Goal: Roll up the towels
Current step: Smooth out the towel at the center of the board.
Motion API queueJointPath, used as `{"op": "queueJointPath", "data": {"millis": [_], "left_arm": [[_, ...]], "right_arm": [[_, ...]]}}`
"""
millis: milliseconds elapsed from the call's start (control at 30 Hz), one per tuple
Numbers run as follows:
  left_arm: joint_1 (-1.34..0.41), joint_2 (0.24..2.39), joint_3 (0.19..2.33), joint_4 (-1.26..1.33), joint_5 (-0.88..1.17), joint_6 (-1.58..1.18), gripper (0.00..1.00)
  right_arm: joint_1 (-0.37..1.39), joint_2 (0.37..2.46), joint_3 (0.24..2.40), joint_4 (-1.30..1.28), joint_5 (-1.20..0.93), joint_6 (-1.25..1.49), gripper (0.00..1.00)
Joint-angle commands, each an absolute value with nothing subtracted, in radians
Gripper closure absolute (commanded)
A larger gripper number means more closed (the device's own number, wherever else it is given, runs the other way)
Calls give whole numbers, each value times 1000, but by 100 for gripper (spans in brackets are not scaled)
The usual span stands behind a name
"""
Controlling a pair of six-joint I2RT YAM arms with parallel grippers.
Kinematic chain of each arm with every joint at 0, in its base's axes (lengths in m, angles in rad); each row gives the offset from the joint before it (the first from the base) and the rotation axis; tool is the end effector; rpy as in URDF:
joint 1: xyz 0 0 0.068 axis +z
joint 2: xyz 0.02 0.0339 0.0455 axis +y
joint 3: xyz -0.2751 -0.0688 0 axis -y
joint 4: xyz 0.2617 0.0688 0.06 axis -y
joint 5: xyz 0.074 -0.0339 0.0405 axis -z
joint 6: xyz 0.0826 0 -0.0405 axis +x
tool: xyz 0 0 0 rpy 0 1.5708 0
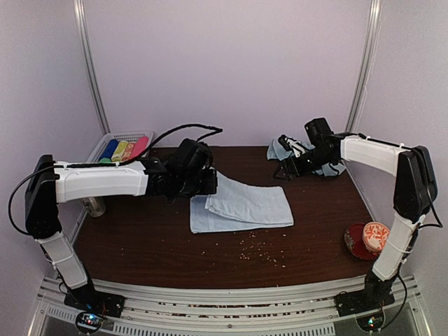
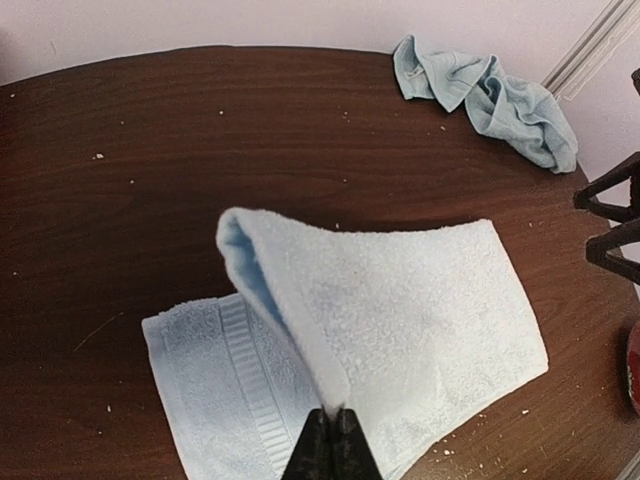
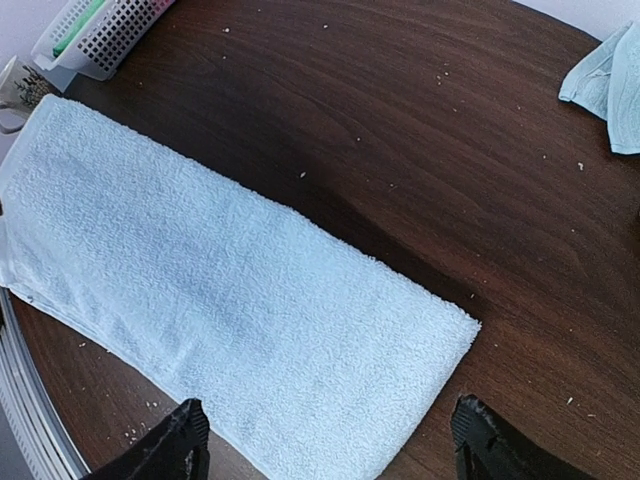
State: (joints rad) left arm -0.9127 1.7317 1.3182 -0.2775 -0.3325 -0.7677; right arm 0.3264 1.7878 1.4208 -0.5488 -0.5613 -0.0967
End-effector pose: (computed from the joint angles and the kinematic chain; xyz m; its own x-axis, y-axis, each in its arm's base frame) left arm 0.2935 -0.3356 0.2379 -0.6930 -0.1769 -0.6989 0.1567 0.9093 -0.3855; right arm 0.3958 0.1804 0.2301 -0.6918 -0.3205 -0.6471 -0.6484 0.6701 0.3613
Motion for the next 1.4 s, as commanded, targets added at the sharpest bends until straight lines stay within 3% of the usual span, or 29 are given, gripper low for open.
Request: {"op": "queueJointPath", "data": {"millis": [0, 1100, 1367], "left_arm": [[-925, 1705, 1385, -297, -386, -753, 100], [-892, 1833, 1305, -373, -404, -771, 100], [-871, 1855, 1274, -371, -402, -776, 96]], "right_arm": [[321, 1792, 1414, -535, -517, -88, 16], [321, 1790, 1415, -538, -528, -95, 15], [321, 1784, 1414, -538, -531, -93, 15]]}}
